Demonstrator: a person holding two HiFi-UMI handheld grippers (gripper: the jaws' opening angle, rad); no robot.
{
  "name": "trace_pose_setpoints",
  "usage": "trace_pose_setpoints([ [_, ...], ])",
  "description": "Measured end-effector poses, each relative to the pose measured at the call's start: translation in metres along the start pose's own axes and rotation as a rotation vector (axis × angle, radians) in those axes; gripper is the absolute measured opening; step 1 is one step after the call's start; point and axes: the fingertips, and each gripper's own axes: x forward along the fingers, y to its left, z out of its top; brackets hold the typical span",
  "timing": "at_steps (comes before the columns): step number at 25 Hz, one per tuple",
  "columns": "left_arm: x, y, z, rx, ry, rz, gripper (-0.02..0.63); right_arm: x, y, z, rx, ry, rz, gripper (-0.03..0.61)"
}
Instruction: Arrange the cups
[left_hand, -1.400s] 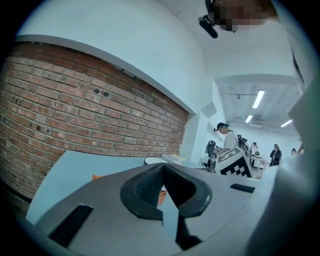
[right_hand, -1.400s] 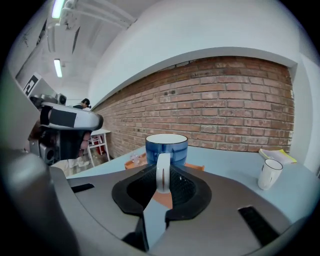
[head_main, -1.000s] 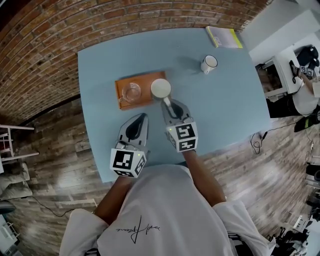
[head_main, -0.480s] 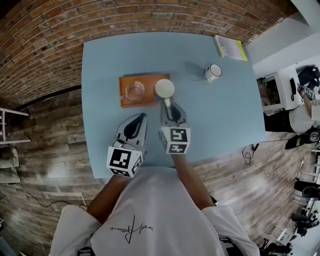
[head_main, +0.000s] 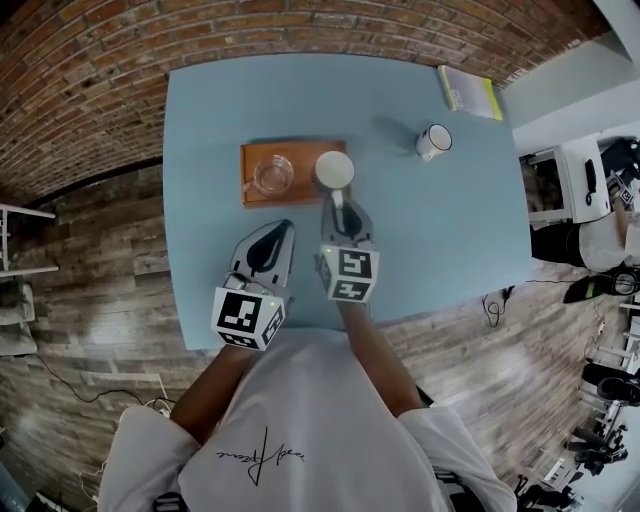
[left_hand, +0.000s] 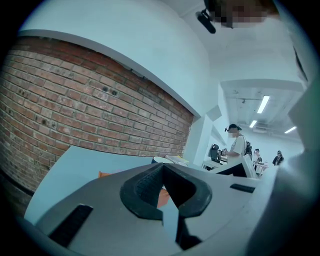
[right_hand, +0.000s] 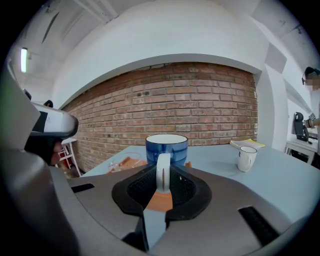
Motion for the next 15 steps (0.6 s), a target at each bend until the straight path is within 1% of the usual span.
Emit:
trace_pose_setpoints([
  [6,0.001,0.003,-0.003,-0.010,0.010,0.003,0.008,0.009,-0.002,-0.009,-0.015,0.008,-0.013,0.064],
  [12,0.002,0.008,-0.006,-0.018,0.023,0.014,0.008,0.013,0.000,-0.014,0.010,0.025,-0.012,0.064],
  [15,0.004,0.011,-0.008,-0.023,0.032,0.023,0.008,0.016,0.001,-0.013,0.007,0.021,-0.011,0.064],
])
